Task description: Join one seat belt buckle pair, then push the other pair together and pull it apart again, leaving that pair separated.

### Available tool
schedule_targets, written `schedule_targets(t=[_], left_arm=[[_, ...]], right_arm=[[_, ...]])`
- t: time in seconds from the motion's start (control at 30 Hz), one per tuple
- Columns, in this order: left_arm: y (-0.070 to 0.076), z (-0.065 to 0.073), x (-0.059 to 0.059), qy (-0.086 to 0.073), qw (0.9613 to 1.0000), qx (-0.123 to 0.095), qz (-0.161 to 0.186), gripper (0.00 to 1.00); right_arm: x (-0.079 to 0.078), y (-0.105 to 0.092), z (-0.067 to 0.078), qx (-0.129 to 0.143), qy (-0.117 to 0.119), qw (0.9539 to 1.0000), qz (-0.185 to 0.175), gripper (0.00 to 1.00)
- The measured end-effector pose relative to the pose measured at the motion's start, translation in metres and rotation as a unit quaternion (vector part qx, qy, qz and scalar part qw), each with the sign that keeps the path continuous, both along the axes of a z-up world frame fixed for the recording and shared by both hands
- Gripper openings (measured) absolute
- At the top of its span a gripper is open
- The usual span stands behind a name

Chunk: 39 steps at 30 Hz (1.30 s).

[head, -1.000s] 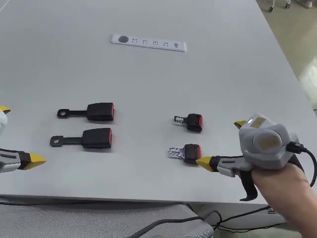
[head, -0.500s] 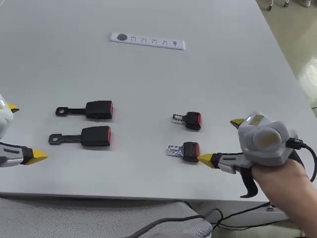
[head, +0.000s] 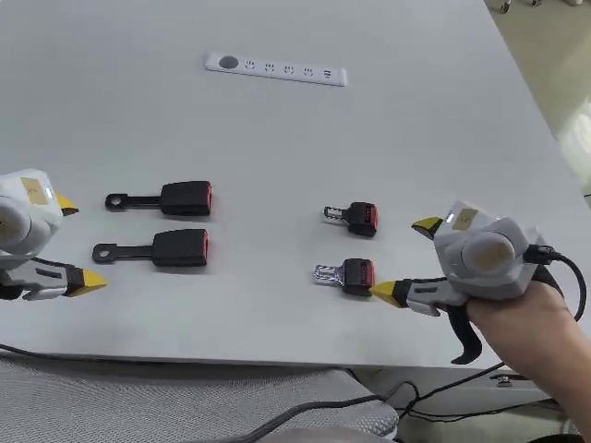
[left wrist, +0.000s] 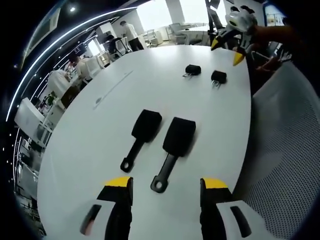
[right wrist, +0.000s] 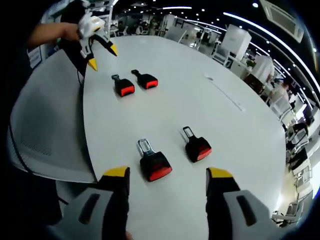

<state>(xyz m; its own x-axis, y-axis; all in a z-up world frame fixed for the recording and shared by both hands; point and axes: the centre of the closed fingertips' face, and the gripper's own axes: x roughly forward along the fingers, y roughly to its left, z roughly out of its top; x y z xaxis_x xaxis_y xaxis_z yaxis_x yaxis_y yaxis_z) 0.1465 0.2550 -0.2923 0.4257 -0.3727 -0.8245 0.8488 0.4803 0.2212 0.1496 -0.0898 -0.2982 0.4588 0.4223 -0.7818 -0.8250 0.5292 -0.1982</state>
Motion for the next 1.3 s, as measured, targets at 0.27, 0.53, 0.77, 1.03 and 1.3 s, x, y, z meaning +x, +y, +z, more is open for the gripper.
schedule_targets(t=[0.27,0.53,0.77,1.03,1.3], left_arm=[[-0.011,-0.013,0.006,0.002,0.9993,0.009,-0.036,0.48],[-0.021,-0.029,0.012,0.021,0.9976,0.016,-0.063,0.43],[-0.037,-0.037,0.023,0.027,0.9967,0.016,-0.075,0.44],[-0.051,-0.048,0.024,0.038,0.9929,0.019,-0.111,0.45],[-0.055,-0.058,0.025,0.053,0.9892,0.028,-0.134,0.45]], right_arm=[[-0.003,0.013,-0.012,-0.011,0.016,0.9978,0.063,0.57],[-0.005,0.019,-0.027,-0.022,0.038,0.9940,0.100,0.50],[-0.006,0.024,-0.041,-0.032,0.054,0.9894,0.131,0.43],[0.000,0.024,-0.053,-0.049,0.072,0.9843,0.153,0.41],[0.001,0.020,-0.066,-0.067,0.094,0.9801,0.162,0.41]])
